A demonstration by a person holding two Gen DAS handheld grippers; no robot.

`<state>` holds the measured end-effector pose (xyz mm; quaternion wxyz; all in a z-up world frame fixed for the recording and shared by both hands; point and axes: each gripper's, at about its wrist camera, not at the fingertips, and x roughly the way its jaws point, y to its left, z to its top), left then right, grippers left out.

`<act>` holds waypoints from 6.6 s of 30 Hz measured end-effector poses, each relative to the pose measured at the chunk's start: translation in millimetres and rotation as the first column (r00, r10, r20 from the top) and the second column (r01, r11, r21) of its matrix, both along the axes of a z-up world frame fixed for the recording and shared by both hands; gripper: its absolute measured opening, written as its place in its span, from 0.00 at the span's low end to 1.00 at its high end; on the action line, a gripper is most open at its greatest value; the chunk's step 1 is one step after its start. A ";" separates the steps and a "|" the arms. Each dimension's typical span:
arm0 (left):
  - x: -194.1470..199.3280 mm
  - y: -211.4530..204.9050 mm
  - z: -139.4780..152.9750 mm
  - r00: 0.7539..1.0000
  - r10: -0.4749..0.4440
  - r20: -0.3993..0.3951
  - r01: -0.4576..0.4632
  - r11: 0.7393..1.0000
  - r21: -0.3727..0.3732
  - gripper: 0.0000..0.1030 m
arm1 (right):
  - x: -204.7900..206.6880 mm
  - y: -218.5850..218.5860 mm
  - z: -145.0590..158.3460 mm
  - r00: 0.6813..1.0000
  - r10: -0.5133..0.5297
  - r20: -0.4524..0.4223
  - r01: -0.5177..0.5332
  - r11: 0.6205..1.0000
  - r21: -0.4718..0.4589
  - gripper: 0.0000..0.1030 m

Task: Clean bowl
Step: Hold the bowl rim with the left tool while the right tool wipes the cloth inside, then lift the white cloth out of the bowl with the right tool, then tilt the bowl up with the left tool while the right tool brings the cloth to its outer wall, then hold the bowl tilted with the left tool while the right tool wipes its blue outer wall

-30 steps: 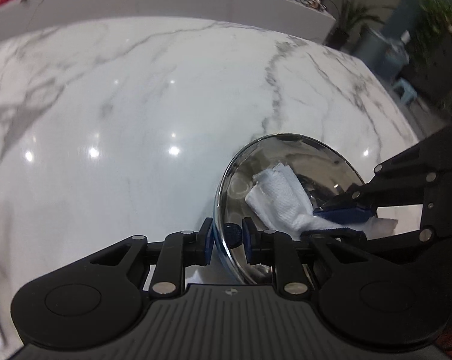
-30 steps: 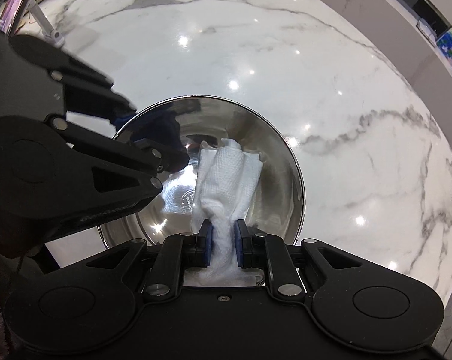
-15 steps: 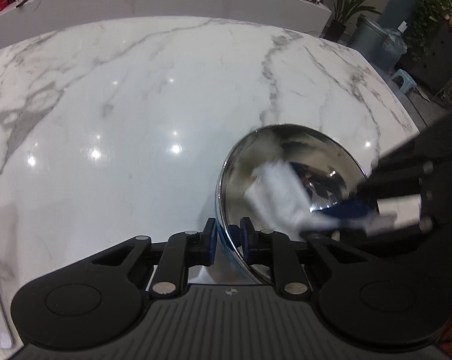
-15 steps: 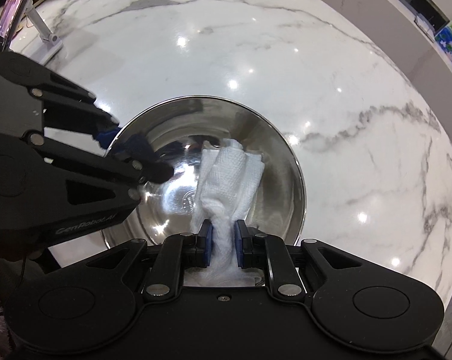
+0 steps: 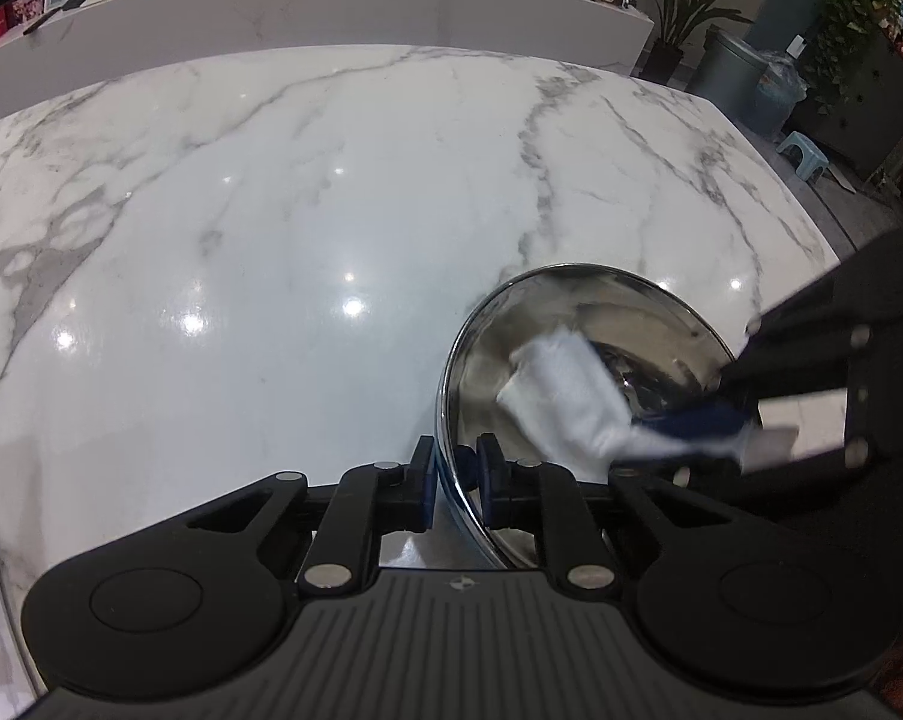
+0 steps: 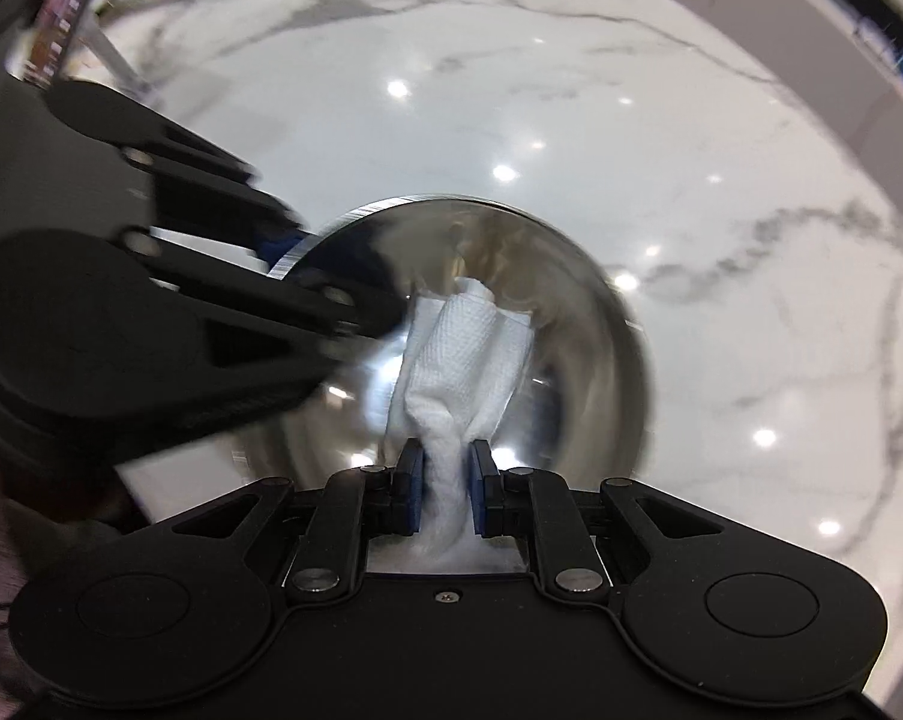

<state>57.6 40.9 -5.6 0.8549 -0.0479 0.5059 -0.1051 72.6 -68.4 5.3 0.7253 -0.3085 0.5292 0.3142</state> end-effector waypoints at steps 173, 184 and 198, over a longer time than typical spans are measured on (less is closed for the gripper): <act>-14.5 -22.4 4.3 0.997 0.023 0.071 -0.032 0.990 0.135 0.13 | -15.0 -159.5 -53.1 0.773 -0.473 -0.422 0.613 0.389 0.688 0.10; -15.4 -19.0 5.9 0.996 0.074 0.041 -0.079 0.986 0.144 0.14 | -10.4 -150.0 -57.9 0.789 -0.459 -0.410 0.599 0.424 0.679 0.10; -14.1 -20.1 6.4 0.997 0.025 0.069 -0.036 0.987 0.157 0.13 | -2.0 -172.5 -45.6 0.780 -0.448 -0.437 0.594 0.312 0.742 0.10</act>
